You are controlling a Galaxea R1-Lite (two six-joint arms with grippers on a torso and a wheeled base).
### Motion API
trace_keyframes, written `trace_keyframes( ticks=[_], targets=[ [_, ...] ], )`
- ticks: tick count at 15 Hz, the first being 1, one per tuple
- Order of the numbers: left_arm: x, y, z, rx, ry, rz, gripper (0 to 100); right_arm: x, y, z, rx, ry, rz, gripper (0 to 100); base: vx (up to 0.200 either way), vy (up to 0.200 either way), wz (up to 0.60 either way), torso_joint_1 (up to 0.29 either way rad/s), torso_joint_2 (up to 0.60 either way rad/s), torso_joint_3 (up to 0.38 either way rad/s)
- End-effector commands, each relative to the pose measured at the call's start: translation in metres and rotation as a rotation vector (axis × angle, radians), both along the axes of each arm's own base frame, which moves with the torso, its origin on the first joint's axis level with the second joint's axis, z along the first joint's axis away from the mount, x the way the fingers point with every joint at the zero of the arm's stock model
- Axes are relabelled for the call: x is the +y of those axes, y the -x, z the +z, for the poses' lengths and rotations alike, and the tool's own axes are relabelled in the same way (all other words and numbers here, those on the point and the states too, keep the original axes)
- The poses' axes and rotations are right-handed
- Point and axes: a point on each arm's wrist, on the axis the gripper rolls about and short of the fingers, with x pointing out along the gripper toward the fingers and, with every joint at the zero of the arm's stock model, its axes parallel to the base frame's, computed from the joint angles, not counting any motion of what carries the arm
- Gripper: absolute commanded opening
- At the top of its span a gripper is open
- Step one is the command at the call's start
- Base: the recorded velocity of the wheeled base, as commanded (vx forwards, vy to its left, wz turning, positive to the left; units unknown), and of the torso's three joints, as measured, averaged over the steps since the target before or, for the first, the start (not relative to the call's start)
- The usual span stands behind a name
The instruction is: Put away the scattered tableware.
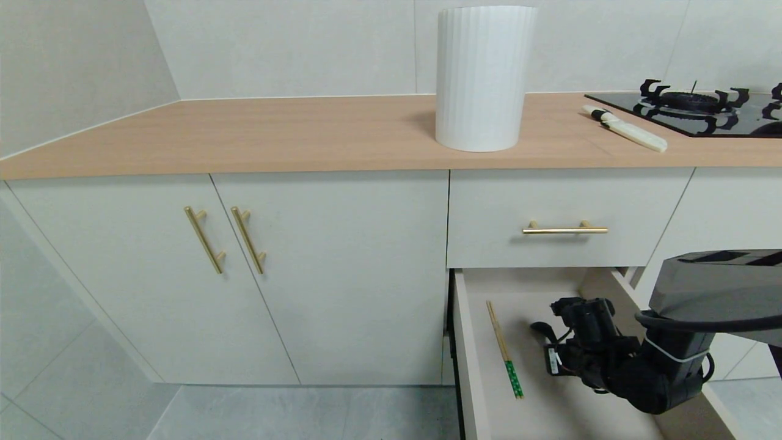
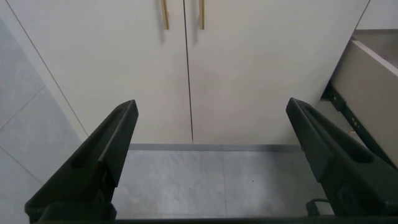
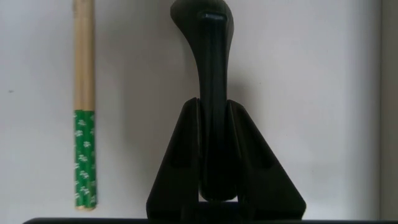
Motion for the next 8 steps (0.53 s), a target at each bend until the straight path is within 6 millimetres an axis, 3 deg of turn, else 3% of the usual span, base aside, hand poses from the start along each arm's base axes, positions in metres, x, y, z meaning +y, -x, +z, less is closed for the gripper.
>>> trace_keyframes(
  ticks=[1,5,6,8],
  targets=[
    [0.0,0.0,0.0,0.0,-0.001,0.001,100,-0.0004,-0.0001,-0.0013,0.003,0.001,-0.002,0,0.0,0.0,0.0,0.0,0.0,0.0],
    [0.0,0.0,0.0,0.0,-0.001,0.001,100,-0.0003,-0.0004,-0.0011,0.002,0.001,-0.002,0,0.0,0.0,0.0,0.0,0.0,0.0],
    [0.0,0.0,0.0,0.0,-0.001,0.001,100,-0.0004,-0.0001,-0.0013,0.003,0.001,-0.002,100,0.0,0.0,0.0,0.0,0.0,0.0],
    [0.0,0.0,0.0,0.0,-0.001,0.001,100,-0.0004,-0.0001,-0.0013,0.003,0.001,-0.002,100,0.0,0.0,0.0,0.0,0.0,0.0]
  ],
)
